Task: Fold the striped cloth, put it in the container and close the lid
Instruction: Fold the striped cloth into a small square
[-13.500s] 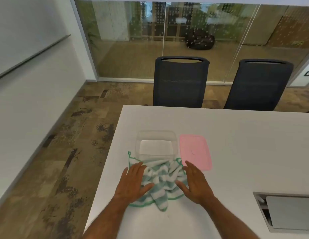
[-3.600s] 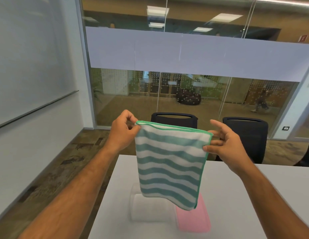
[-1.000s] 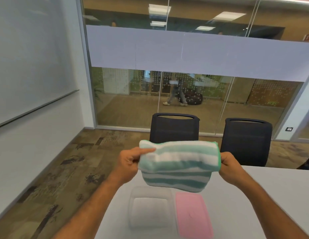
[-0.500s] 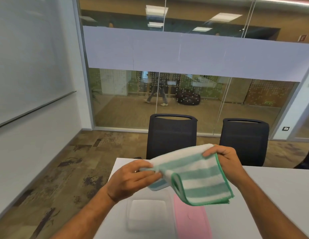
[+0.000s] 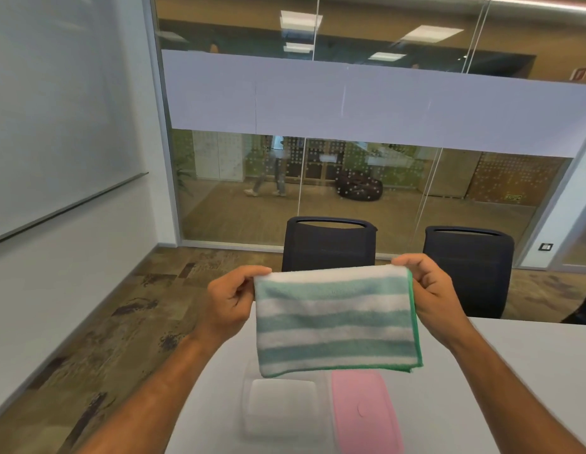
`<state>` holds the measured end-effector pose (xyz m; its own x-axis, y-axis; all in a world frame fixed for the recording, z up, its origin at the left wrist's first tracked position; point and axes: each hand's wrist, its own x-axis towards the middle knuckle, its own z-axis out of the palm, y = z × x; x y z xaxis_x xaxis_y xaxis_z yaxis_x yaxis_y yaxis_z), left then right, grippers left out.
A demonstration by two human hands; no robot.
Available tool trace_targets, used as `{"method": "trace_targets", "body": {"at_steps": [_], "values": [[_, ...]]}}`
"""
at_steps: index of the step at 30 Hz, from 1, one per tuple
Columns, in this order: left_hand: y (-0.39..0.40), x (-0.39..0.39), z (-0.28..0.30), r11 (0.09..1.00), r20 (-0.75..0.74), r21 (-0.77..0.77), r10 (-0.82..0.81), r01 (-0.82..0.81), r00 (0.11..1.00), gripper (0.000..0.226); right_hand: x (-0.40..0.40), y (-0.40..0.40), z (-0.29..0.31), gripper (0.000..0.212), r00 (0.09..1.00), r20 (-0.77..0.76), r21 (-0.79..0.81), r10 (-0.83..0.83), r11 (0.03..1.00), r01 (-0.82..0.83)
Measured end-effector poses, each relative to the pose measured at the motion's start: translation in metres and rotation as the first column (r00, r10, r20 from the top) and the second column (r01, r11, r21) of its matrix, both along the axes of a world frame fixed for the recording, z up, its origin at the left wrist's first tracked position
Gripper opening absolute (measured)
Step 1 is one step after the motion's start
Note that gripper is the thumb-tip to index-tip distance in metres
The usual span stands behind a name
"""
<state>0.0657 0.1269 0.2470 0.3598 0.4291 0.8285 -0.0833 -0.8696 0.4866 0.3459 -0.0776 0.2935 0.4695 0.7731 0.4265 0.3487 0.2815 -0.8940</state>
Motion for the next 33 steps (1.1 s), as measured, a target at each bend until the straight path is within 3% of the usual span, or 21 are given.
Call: {"method": "trace_targets", "body": {"at_steps": [4, 8, 12, 17, 22, 26, 31, 33], "values": [[0.006, -0.001, 0.009, 0.986, 0.007, -0.125, -0.112, 0.112, 0.994, 0.032, 0.001, -0.001, 0.005, 0.013, 0.999, -0.046, -0.007, 0.005, 1.0, -0.006], [0.011, -0.001, 0.013, 0.955, 0.032, -0.22, -0.199, 0.201, 0.98, 0.025, 0.003, -0.002, 0.01, 0.018, 0.995, -0.094, -0.003, -0.026, 1.0, 0.026], [0.01, -0.005, 0.019, 0.951, 0.014, -0.237, -0.2, 0.198, 0.98, 0.025, 0.008, -0.004, 0.011, 0.023, 0.996, -0.085, -0.024, -0.018, 1.0, 0.016], [0.007, -0.006, 0.027, 0.972, -0.046, -0.154, -0.184, 0.175, 0.982, 0.023, 0.012, -0.005, 0.013, 0.017, 0.995, -0.098, -0.029, 0.003, 1.0, -0.006], [0.003, -0.007, 0.031, 0.95, -0.036, -0.236, -0.217, 0.203, 0.976, 0.038, 0.013, -0.007, 0.015, 0.048, 0.986, -0.16, -0.083, 0.042, 0.995, -0.056], [0.007, -0.006, 0.029, 0.933, -0.033, -0.289, -0.233, 0.214, 0.972, 0.034, 0.014, -0.007, 0.016, 0.05, 0.993, -0.117, -0.133, 0.035, 0.99, -0.051], [0.008, -0.008, 0.026, 0.796, 0.045, -0.484, -0.392, 0.363, 0.919, 0.016, 0.015, -0.01, 0.016, 0.049, 0.975, -0.189, -0.094, 0.115, 0.986, -0.135], [0.006, -0.008, 0.023, 0.758, 0.022, -0.543, -0.417, 0.361, 0.909, 0.022, 0.015, -0.01, 0.014, 0.033, 0.969, -0.205, -0.072, 0.137, 0.985, -0.155]]}}
